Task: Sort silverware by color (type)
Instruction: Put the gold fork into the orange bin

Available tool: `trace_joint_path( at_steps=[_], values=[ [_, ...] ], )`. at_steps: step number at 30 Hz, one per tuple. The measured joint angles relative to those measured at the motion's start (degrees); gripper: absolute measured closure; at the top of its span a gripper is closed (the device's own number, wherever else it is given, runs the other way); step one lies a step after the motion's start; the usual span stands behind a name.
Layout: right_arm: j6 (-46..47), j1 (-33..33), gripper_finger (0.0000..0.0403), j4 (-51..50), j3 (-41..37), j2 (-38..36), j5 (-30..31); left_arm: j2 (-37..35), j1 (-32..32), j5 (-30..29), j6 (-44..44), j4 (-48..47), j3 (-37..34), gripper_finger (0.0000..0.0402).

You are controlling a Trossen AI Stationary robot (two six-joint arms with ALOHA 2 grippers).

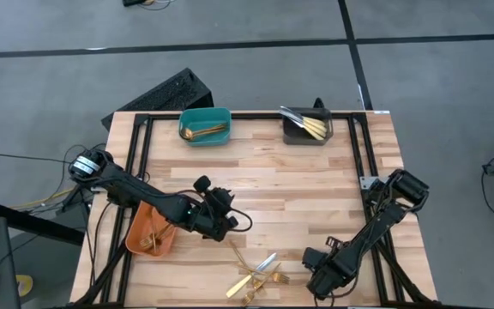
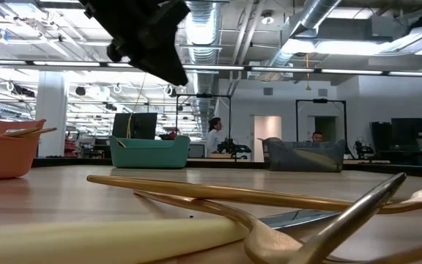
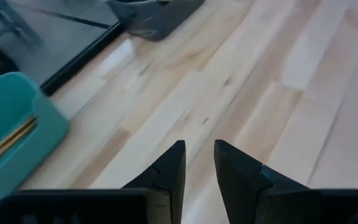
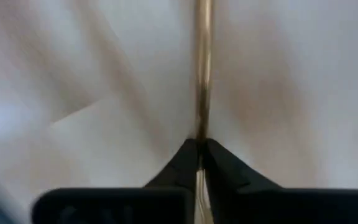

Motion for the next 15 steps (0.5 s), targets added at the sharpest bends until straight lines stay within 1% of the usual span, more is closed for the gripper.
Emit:
trace_joint_path(
  at_steps=[1,3,5,7,9,11,13,15],
  values=[
    [-1.14,-0.77,0.0376,-1.06,-0.14,-0.27,2.94,0.33,0.09,0.03,0.29,1.41,0.0,0.0324],
    [-2.39,-2.96,0.0376,-1.83,-0.4,-0.52,10.92,1.31,0.13,0.13,2.07,3.93,-0.09,0.0324],
    [-3.32,-5.43,0.0374,-1.53,-0.34,-0.79,18.27,2.79,0.53,0.17,5.82,8.52,-0.04,0.0324],
    [-5.39,-7.31,0.0372,-1.55,-0.3,-1.46,25.52,4.37,0.59,2.17,10.77,11.66,-0.05,0.0324],
    [-7.62,-9.05,0.0372,-1.46,-0.3,-1.52,29.68,5.26,0.88,6.63,15.27,15.2,-0.07,0.0324],
    [-9.67,-10.63,0.0373,-1.6,-0.51,-1.51,34.25,6.06,1.16,10.3,16.93,17.79,-0.07,0.0323],
    [-10.39,-12.52,0.0373,-2.4,-1.71,-3.59,39.28,6.42,1.41,12.09,17.27,20.38,-0.07,0.0318],
    [-10.88,-14.87,0.037,-1.71,-3.02,-7.07,42.22,6.42,1.49,11.83,16.93,22.01,-0.07,0.0307]
  ],
)
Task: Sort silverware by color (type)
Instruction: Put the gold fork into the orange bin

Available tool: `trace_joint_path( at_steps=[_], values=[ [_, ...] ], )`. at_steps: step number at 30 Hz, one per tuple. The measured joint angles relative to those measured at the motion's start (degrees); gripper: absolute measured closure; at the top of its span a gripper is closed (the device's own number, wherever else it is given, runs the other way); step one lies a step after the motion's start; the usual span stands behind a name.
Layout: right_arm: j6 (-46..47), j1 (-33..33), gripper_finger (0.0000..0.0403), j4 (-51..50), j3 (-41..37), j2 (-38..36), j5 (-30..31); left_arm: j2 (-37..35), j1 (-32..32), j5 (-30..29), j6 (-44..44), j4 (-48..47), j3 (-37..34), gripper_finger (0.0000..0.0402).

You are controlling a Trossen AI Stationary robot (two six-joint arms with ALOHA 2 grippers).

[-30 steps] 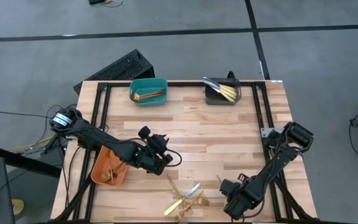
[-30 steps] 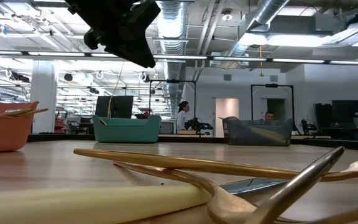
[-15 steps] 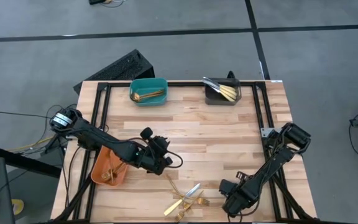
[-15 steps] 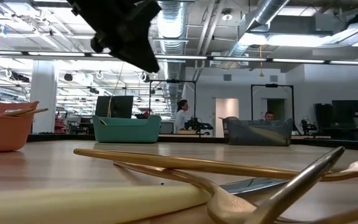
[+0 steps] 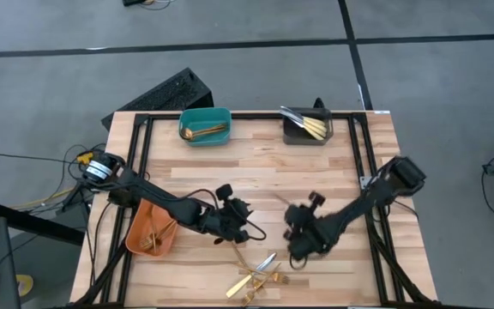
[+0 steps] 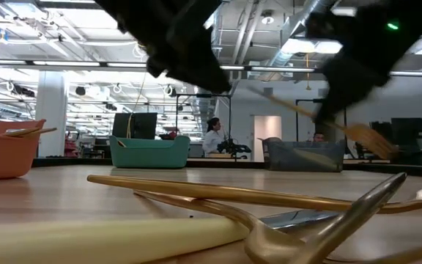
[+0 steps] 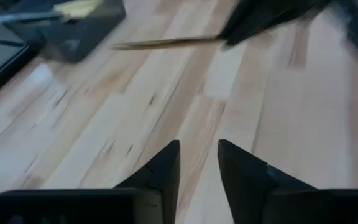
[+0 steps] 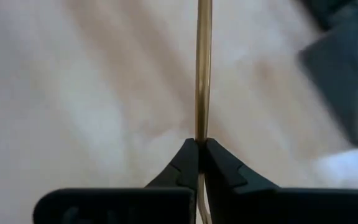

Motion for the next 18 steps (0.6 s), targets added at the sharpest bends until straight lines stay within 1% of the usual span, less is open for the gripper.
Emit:
trace_joint_path(
  at_steps=[3,5,8,10,13,15,16,18],
  values=[
    [-2.79,-1.86,0.0369,6.2,-3.98,-7.56,4.58,-0.86,0.21,-0.14,0.35,1.85,0.02,0.0281],
    [-7.01,-2.57,0.037,13.72,-7.87,-13.68,6.54,-1.57,0.58,-0.77,1.59,2.91,0.02,0.0261],
    [-17.82,-3.37,0.037,32.9,-15.24,-20.97,7.6,-1.75,1.3,-1.43,3.92,4.07,0.02,0.0228],
    [-26.54,-3.45,0.037,47.75,-21.12,-24.4,4.76,-1.69,1.88,-1.46,6.18,5.37,0.02,0.0209],
    [-37.37,-4.18,0.037,68.25,-28.37,-25.78,-1.27,-1.7,2.68,-1.54,9.66,10.36,-0.95,0.0187],
    [-42.17,-4.21,0.037,78.12,-31.61,-24.88,-2.84,-1.71,3.08,-1.24,13.01,16.03,-2.66,0.0181],
    [-44.04,-4.24,0.037,82.0,-32.57,-24.18,-3.2,-1.91,3.26,-0.47,14.74,19.62,-3.79,0.0179],
    [-46.7,-4.24,0.037,85.17,-33.8,-22.66,-2.85,-2.29,3.87,2.6,17.69,28.68,-6.46,0.0178]
  ],
)
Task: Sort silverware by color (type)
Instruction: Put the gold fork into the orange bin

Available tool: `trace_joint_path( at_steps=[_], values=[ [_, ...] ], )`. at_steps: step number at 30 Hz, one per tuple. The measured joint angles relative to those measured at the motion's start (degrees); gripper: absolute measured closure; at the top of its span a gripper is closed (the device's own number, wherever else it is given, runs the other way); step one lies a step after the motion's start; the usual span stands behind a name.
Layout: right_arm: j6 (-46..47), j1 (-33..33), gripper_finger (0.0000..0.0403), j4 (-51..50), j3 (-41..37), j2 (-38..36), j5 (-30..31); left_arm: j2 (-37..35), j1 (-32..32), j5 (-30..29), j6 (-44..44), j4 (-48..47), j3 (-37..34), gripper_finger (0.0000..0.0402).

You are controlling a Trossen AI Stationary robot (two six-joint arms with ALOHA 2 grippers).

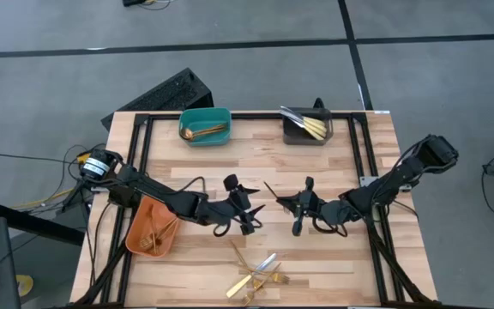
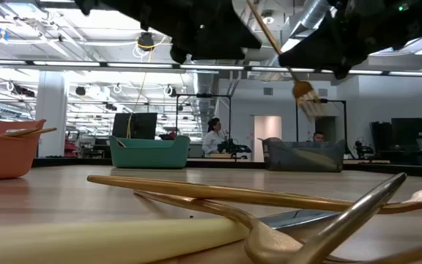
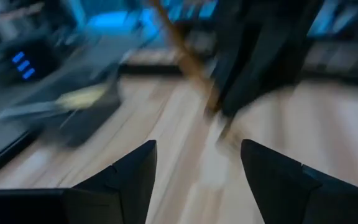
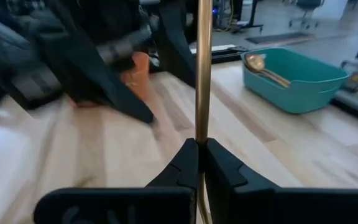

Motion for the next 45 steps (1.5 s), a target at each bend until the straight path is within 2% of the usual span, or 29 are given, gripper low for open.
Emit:
trace_joint_path(
  at_steps=[2,6,9,13,16,20,26,31,33,35,39,41,45],
  values=[
    [-1.43,0.0,0.037,1.97,0.21,2.22,-0.15,-0.27,0.61,3.21,2.31,10.27,-3.79,0.0178],
    [-4.79,-0.36,0.0371,9.27,0.16,7.01,-1.67,-0.26,2.76,13.61,1.99,31.28,-11.51,0.0177],
    [-8.13,-0.59,0.0371,15.92,0.13,10.08,-3.02,-0.3,4.07,16.87,0.28,38.52,-14.98,0.0177],
    [-10.7,-1.45,0.037,24.21,0.23,13.11,-5.05,-0.27,4.87,18.61,-1.26,38.48,-15.36,0.0177],
    [-10.83,-2.73,0.037,27.04,0.23,14.37,-6.38,-0.27,4.93,22.26,-0.33,38.19,-14.74,0.0179],
    [-10.91,-4.12,0.037,29.67,0.86,16.17,-9.37,-0.27,4.87,22.47,0.38,38.12,-13.93,0.02],
    [-13.49,-4.33,0.037,27.25,3.14,16.16,-10.91,-0.27,5.48,22.2,0.09,35.23,-13.24,0.0266],
    [-13.21,-4.02,0.0358,27.28,3.9,16.15,-10.56,-0.47,4.99,22.23,0.18,33.41,-13.17,0.0357],
    [-10.54,-4.04,0.0343,27.02,3.88,16.19,-9.92,-1.92,4.65,21.22,-0.03,28.91,-13.15,0.0387],
    [-8.7,-3.88,0.0324,27.3,3.9,16.13,-7.63,-4.93,4.27,17.72,-1.39,20.92,-13.18,0.0389],
    [-8.18,-2.87,0.0285,26.95,3.9,16.12,-4.1,-15.01,2.03,7.13,-8.83,-6.44,-12.43,0.0392],
    [-8.04,-2.54,0.0269,26.62,3.9,16.12,-2.98,-21.35,0.3,5.53,-16.74,-24.31,-10.44,0.0392],
    [-6.36,-2.67,0.0248,25.61,3.92,16.12,-2.91,-30.37,-3.9,9.87,-38.68,-54.67,-7.21,0.0388]
  ],
)
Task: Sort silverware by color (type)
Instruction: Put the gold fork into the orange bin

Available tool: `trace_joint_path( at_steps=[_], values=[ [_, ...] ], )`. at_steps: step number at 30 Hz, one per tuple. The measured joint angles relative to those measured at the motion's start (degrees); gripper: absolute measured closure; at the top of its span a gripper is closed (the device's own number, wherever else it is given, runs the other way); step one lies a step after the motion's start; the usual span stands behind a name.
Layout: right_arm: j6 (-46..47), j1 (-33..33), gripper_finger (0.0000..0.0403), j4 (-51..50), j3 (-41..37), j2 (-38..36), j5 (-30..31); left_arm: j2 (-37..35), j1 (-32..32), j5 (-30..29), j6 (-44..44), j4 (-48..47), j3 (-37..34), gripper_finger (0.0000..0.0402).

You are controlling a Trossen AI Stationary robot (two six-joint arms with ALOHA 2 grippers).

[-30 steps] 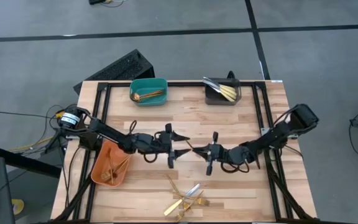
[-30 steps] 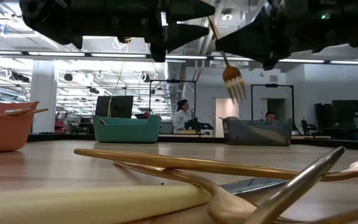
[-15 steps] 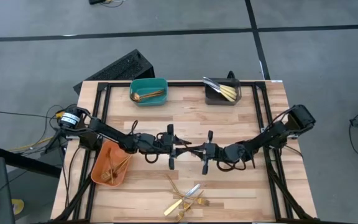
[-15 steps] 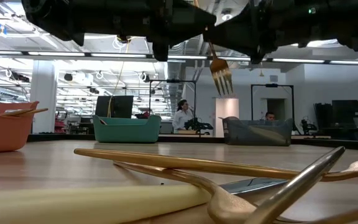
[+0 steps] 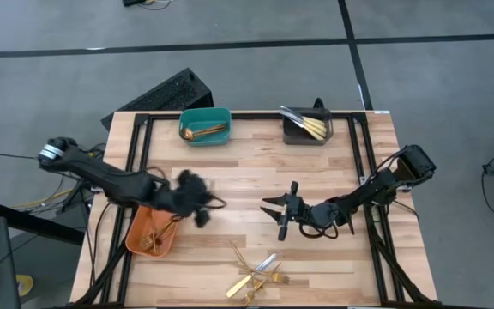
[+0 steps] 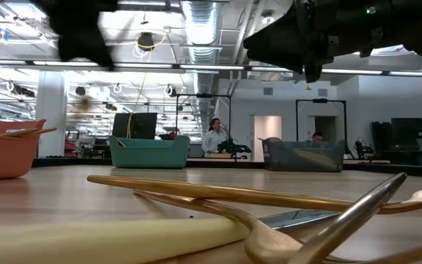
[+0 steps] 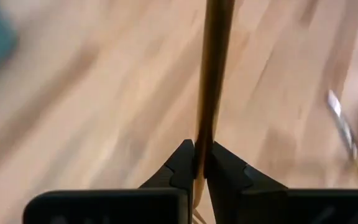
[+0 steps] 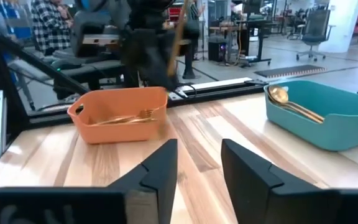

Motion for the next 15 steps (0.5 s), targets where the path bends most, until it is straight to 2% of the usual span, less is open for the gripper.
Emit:
trace_joint_path(
  at_steps=[4,6,11,15],
  values=[
    [2.47,-0.78,0.0242,-2.02,0.0,0.0,-0.02,-5.66,-5.39,5.58,-14.91,-16.91,0.58,0.0384],
    [4.05,-1.12,0.0242,-2.65,0.0,0.0,-0.04,-7.12,-8.35,6.29,-22.21,-23.2,0.56,0.0384],
    [7.1,-0.97,0.0244,-6.28,0.0,0.0,-0.22,-7.94,-15.0,7.01,-33.2,-32.35,0.32,0.0383],
    [8.21,-0.74,0.0244,-7.32,0.0,0.0,-0.27,-7.06,-16.9,8.21,-37.57,-32.47,-2.03,0.0382]
  ],
)
